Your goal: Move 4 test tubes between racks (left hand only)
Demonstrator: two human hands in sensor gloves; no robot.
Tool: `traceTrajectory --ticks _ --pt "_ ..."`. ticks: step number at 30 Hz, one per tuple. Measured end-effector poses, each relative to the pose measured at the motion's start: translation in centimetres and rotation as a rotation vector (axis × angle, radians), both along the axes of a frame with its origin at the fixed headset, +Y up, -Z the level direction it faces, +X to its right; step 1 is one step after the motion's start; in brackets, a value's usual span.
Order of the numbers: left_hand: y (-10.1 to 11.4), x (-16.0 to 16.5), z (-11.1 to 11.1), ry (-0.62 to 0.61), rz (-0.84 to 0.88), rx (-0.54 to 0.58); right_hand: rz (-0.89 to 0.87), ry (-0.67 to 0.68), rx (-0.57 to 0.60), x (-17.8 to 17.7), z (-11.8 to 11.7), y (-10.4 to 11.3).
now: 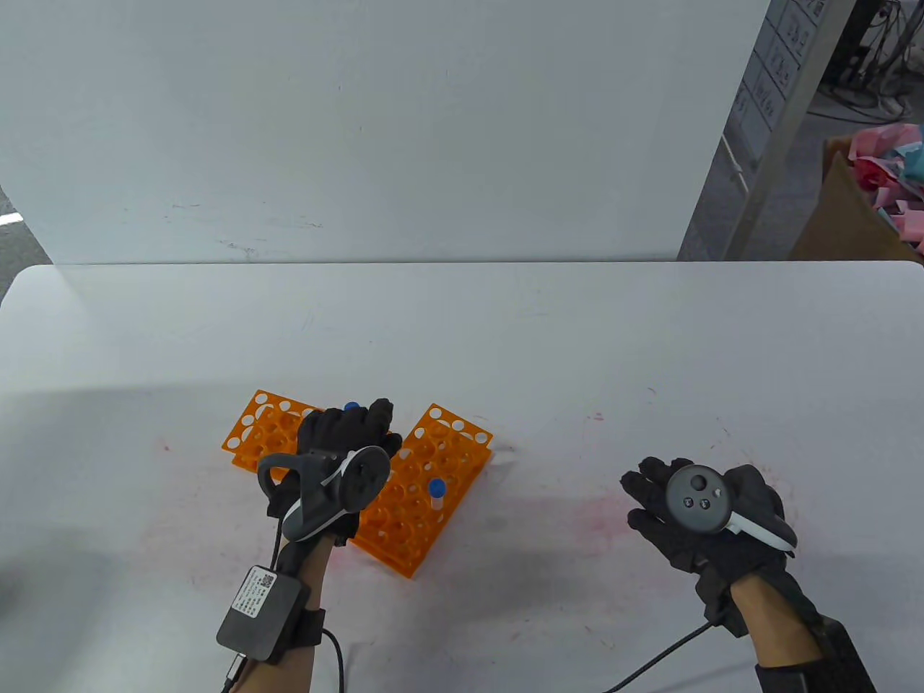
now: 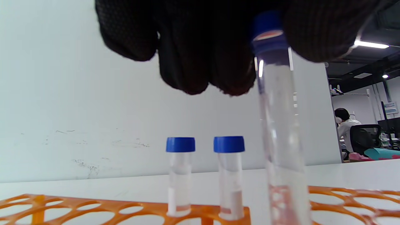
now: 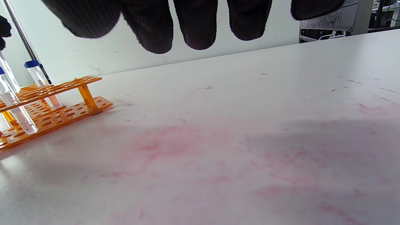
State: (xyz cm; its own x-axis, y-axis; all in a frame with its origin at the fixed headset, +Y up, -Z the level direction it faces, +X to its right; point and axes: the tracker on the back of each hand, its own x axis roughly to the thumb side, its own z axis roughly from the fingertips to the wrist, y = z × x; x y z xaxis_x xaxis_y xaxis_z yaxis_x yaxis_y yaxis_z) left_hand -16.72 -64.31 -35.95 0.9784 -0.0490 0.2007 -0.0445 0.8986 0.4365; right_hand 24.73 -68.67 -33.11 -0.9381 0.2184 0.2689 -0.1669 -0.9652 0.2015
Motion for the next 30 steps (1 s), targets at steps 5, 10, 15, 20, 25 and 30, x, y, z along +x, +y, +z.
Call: traceTrajectory --ticks 5,10,15,20,25,30 --pt "0.2 1.1 0.4 -0.024 -0.017 0.019 0.000 0.000 0.002 0.0 0.0 0.0" --pt "0.4 2.0 0.6 -0.060 -0.025 0.001 -0.004 -0.001 0.001 0.1 0.0 0.1" --pt "-0.1 2.6 0.4 -0.087 -0.048 -0.052 -0.002 0.002 0.003 0.0 0.0 0.1" --pt "-0.6 2.7 0.2 -0.100 -0.052 -0.114 -0.004 0.002 0.005 0.1 0.0 0.1" --pt "-0.9 2.7 -0.1 -0.124 -0.041 -0.181 -0.004 0.001 0.004 0.1 0.0 0.1" --pt "-1.3 2.6 -0.4 -0.133 -0.032 -0.257 0.000 0.003 0.003 0.1 0.0 0.1"
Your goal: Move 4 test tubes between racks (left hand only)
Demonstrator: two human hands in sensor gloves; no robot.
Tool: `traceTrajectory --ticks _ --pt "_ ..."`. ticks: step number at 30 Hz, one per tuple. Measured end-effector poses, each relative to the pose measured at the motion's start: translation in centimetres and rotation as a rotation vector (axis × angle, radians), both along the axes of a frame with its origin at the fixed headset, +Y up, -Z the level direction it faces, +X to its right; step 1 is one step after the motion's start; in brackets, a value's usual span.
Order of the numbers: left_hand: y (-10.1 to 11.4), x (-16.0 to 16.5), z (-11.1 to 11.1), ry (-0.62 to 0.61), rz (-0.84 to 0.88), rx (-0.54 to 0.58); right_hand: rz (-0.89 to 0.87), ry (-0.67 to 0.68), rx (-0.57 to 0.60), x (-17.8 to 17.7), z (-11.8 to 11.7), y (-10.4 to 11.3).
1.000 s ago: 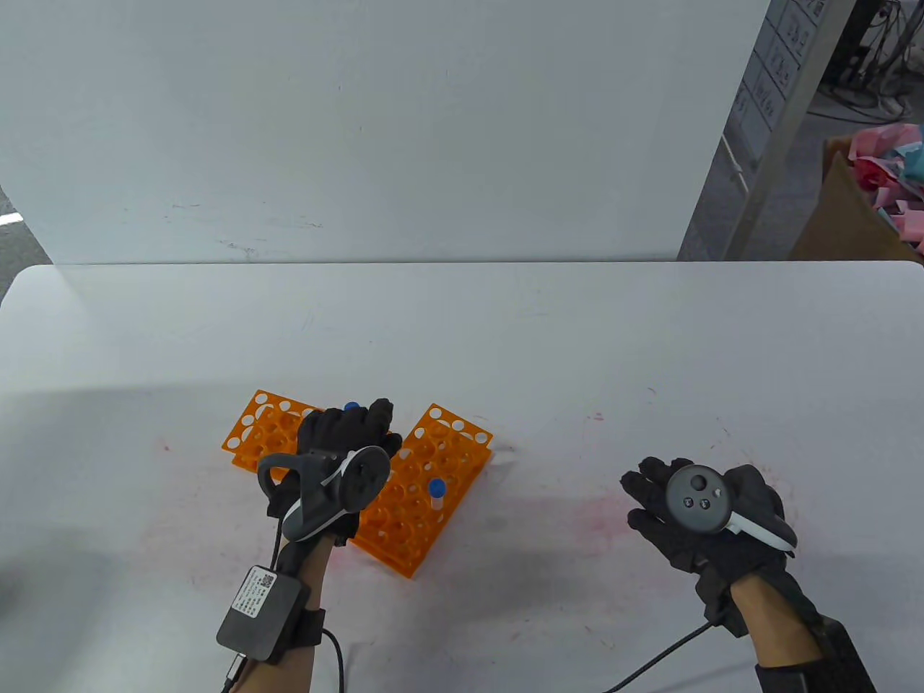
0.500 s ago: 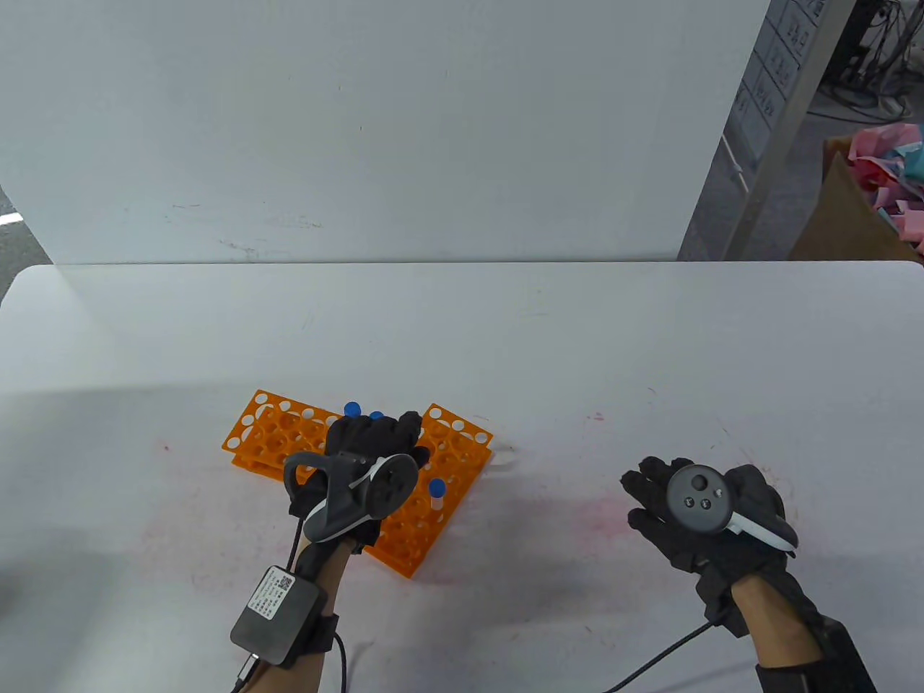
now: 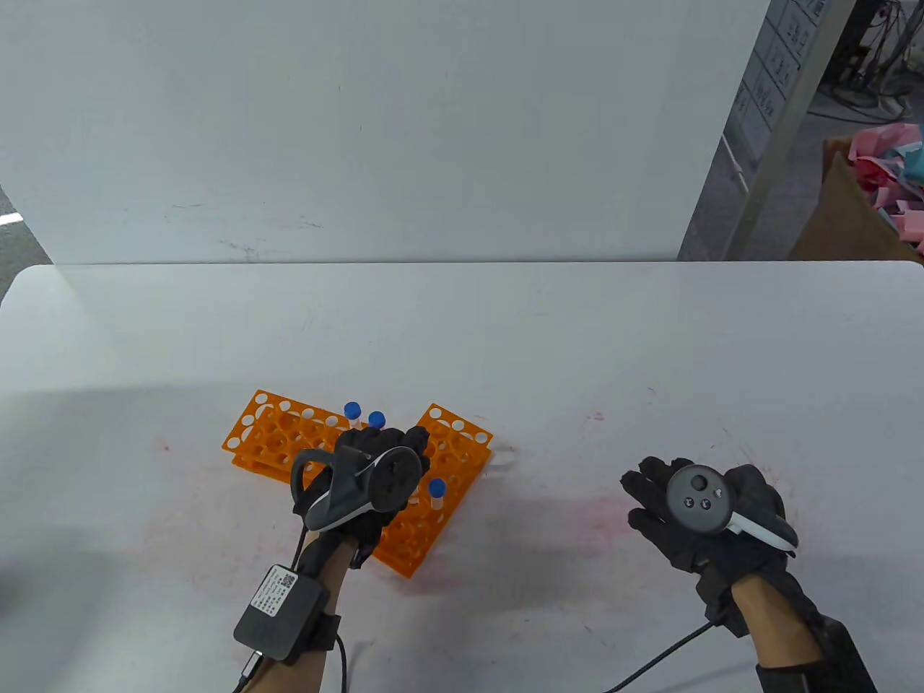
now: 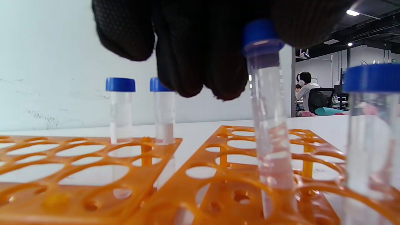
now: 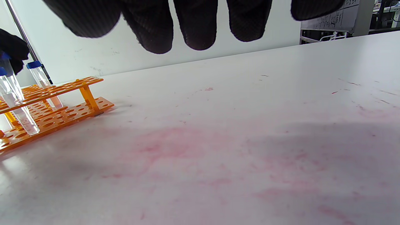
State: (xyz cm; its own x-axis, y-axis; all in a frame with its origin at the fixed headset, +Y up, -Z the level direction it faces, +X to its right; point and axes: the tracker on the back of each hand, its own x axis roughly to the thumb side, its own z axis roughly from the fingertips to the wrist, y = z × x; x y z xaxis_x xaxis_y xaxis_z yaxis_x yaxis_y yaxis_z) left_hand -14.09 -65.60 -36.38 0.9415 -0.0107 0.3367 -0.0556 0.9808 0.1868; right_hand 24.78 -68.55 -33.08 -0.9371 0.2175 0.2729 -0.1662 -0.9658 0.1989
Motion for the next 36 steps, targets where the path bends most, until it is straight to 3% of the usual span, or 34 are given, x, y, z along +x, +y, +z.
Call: traceTrajectory --ticks 12,36 --pt "-0.23 0.15 -0.20 -0.024 -0.031 -0.100 0.002 0.003 -0.006 -0.04 0.01 0.01" --pt "-0.51 -0.05 -0.65 -0.033 0.011 -0.178 0.004 0.004 -0.013 -0.11 0.06 0.05"
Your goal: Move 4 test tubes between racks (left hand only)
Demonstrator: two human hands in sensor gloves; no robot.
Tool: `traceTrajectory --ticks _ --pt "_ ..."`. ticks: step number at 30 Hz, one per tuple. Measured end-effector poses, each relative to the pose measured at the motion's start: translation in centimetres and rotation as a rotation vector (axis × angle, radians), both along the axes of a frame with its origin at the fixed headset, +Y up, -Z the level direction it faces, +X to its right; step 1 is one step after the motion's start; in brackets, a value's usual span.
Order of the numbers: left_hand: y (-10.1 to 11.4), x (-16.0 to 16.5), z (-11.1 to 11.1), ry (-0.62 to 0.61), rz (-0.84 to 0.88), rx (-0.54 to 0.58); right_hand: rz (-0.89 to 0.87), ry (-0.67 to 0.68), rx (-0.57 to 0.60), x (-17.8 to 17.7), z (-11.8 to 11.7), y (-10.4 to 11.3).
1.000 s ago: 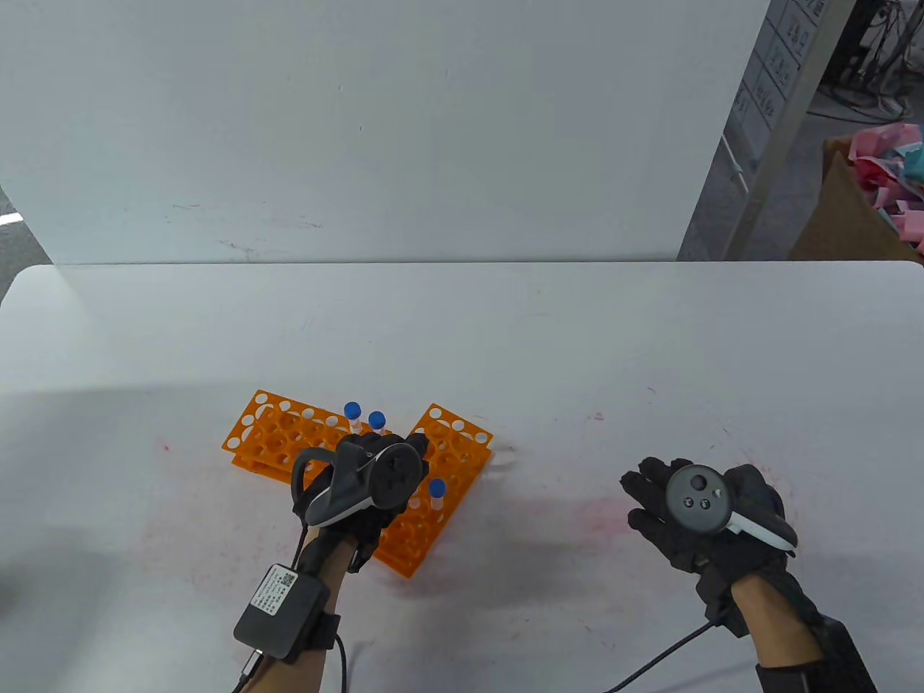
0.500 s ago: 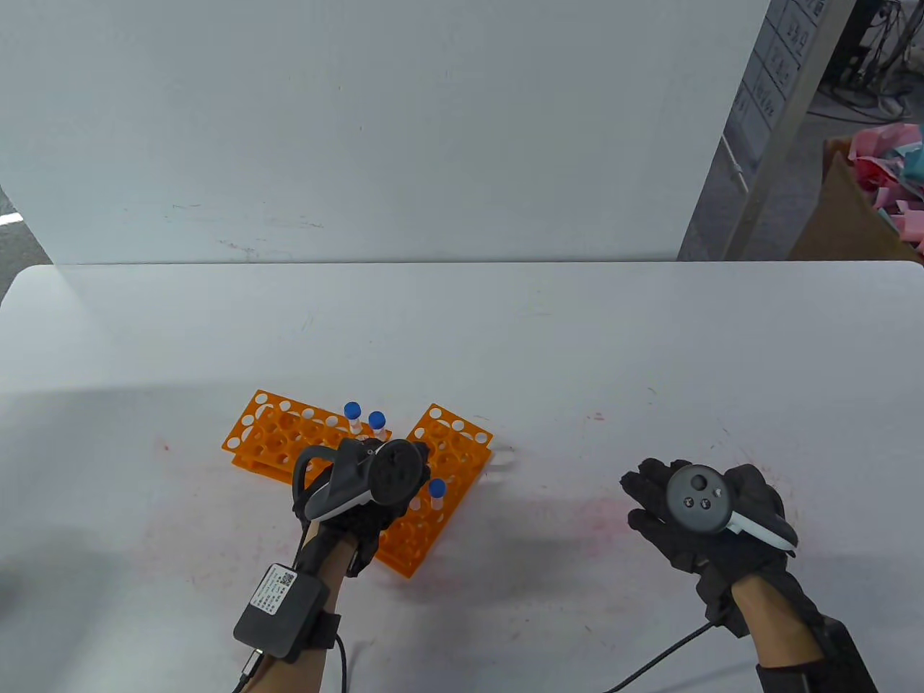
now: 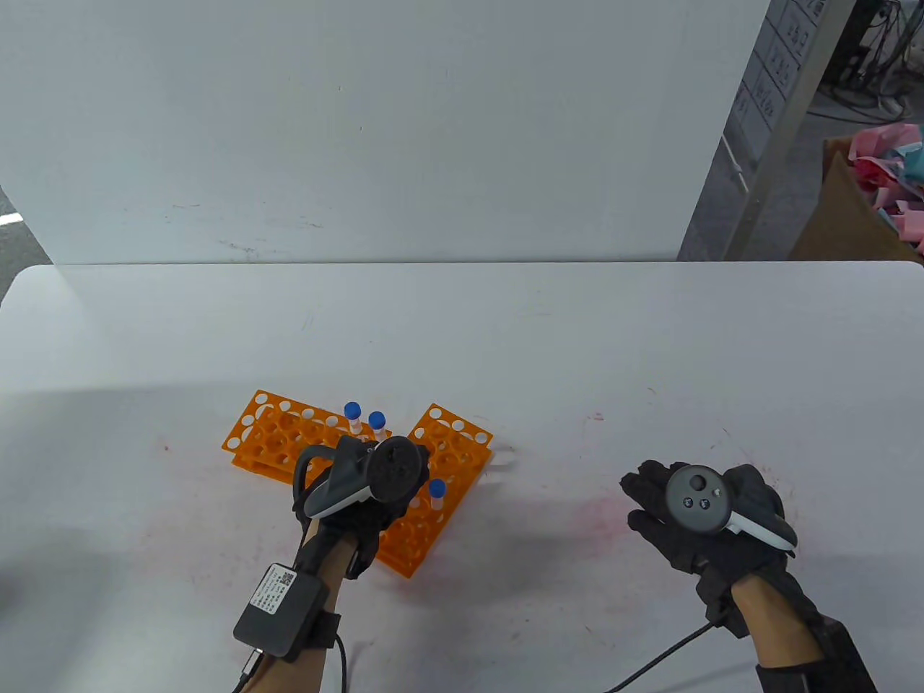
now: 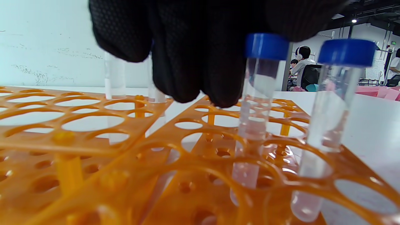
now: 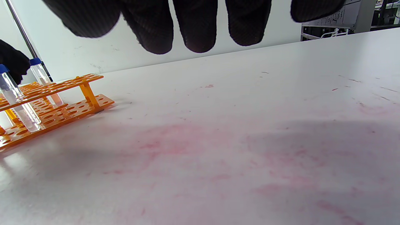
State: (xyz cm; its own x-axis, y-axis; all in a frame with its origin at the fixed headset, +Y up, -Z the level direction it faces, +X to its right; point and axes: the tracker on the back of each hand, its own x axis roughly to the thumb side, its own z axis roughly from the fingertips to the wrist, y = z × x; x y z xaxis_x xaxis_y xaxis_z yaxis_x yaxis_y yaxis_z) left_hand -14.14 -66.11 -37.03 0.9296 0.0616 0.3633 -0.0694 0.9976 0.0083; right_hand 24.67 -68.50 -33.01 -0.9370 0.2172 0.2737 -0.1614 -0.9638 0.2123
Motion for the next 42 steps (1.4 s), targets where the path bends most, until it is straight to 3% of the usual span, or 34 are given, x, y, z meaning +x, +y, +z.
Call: traceTrajectory --ticks 9,25,42 --pt "0.0 -0.2 -0.1 0.005 -0.001 -0.021 0.003 0.001 -0.003 0.0 0.0 0.0" --pt "1.5 -3.2 -0.4 0.095 0.006 0.081 0.005 0.002 -0.006 -0.1 0.0 0.0" --pt "1.7 -5.0 -0.7 0.214 -0.035 0.183 -0.007 0.001 -0.005 0.0 0.0 0.2"
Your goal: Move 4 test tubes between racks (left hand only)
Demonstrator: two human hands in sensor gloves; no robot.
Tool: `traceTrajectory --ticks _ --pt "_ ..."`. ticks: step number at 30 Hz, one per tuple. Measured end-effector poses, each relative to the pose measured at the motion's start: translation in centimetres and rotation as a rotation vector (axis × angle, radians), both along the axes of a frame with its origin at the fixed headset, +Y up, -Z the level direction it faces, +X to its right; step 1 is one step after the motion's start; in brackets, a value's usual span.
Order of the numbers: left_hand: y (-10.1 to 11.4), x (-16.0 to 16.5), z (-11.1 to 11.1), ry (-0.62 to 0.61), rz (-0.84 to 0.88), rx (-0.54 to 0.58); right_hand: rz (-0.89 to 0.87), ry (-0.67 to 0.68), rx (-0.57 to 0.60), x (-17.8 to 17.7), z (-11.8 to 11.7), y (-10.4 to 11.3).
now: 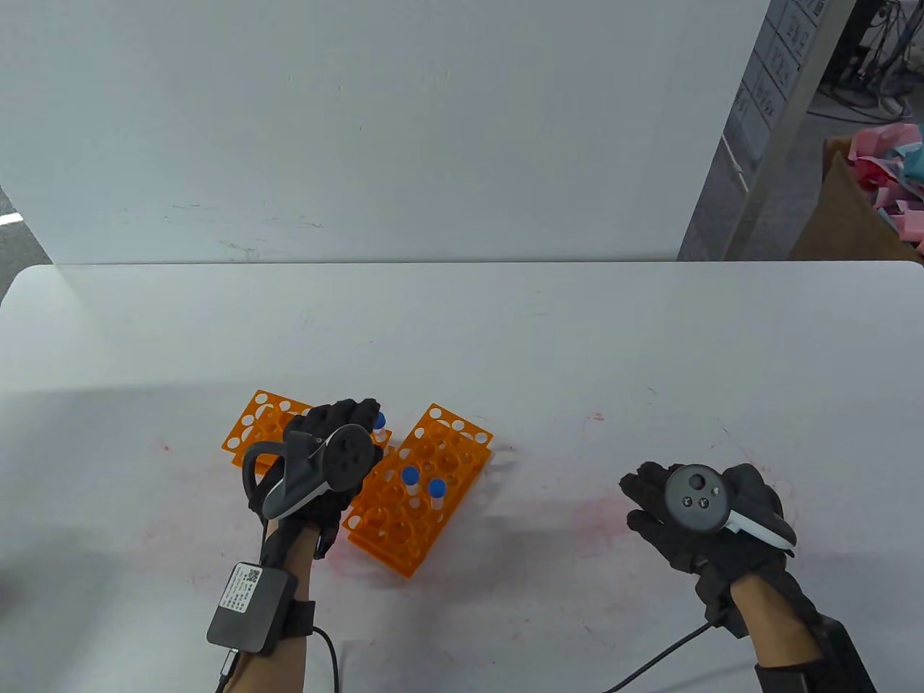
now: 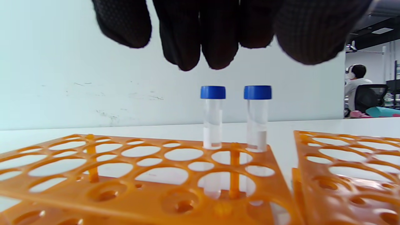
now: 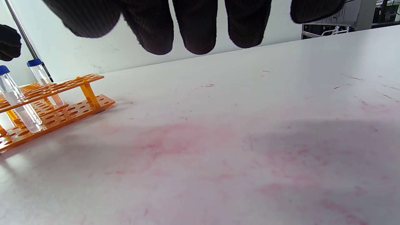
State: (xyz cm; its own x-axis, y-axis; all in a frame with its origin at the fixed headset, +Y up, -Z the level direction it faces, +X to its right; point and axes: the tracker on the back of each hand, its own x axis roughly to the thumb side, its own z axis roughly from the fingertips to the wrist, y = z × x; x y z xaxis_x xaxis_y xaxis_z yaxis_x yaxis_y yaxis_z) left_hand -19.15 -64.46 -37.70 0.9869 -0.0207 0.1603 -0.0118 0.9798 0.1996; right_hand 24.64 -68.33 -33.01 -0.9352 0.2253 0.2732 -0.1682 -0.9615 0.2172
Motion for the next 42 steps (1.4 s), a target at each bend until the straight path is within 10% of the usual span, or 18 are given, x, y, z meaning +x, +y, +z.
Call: traceTrajectory --ticks 19,42 --pt "-1.0 0.2 -4.7 0.150 -0.149 -0.147 0.008 0.003 0.000 0.0 0.1 0.1" --pt "-0.4 0.0 -3.8 0.155 -0.119 -0.025 0.015 0.007 0.041 -0.2 0.5 0.6"
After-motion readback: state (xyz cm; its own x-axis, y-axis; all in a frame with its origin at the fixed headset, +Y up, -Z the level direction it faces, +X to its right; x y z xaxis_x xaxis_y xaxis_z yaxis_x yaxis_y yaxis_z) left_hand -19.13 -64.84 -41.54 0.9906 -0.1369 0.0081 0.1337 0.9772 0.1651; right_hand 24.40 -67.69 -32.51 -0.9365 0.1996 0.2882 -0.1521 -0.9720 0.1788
